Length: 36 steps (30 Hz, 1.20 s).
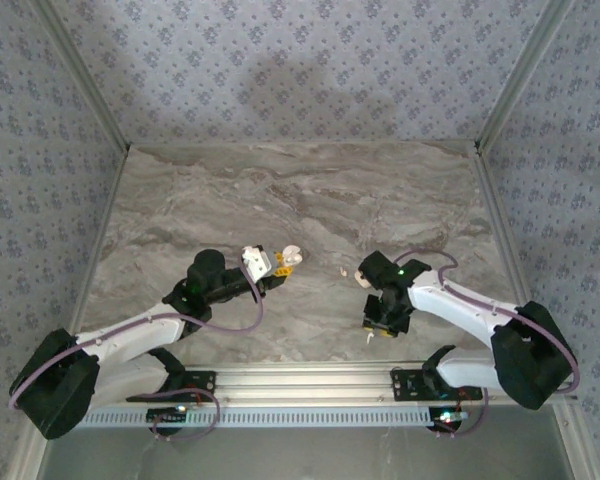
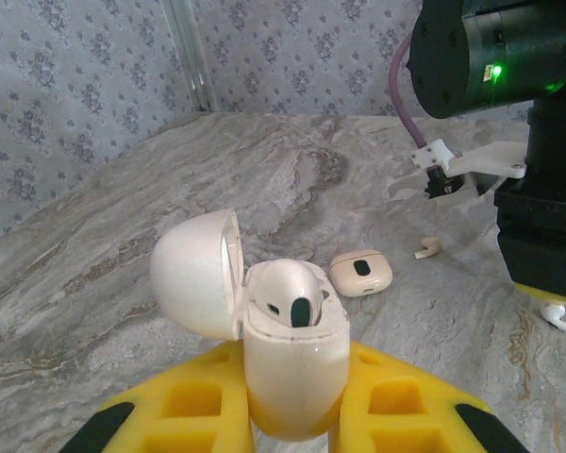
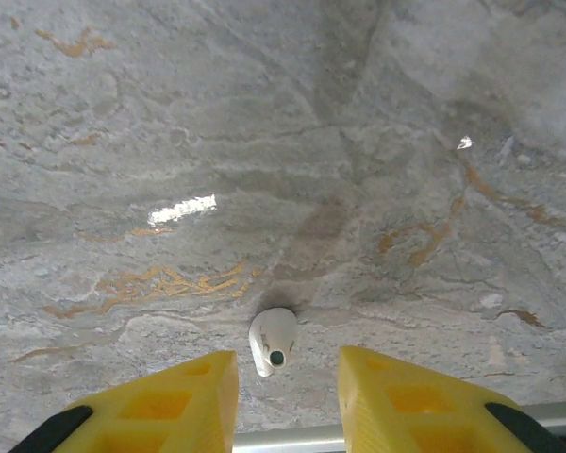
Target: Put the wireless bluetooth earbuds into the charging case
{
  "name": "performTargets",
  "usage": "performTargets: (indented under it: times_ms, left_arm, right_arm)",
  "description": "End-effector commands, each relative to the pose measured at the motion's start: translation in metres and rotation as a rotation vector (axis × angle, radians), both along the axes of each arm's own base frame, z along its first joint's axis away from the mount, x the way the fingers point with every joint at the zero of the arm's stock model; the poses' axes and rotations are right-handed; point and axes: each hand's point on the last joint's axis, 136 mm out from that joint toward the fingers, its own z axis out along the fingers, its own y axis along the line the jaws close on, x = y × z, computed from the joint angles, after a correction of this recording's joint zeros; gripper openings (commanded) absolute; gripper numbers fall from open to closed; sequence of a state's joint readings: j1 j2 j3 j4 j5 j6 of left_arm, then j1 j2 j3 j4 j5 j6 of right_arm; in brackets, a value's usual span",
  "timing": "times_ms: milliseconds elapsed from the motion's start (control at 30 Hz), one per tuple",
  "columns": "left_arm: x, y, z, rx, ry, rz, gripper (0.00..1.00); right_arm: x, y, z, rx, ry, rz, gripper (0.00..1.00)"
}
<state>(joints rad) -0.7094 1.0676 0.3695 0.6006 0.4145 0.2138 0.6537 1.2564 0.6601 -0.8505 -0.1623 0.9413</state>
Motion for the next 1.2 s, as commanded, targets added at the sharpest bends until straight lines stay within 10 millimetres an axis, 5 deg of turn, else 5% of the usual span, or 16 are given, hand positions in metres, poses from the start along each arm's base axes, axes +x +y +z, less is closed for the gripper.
performTargets:
  times_ms: [0,800,1167]
  left_arm:
    - [-0.003,-0.001,0.003,-0.001,-0.020,-0.012,0.12]
    - [-0.003,0.000,0.004,0.004,-0.023,-0.007,0.11]
    - [-0.002,-0.003,0.000,-0.010,-0.011,-0.014,0.11]
  right_arm:
    - [-0.004,0.005,-0.004,0.007,0.030,0.028,0.34]
    - [0.004,0.011,-0.024,-0.036,0.042,0.104,0.25]
    - [0.032,0.019,0.002,0.043,-0.180,0.105,0.21]
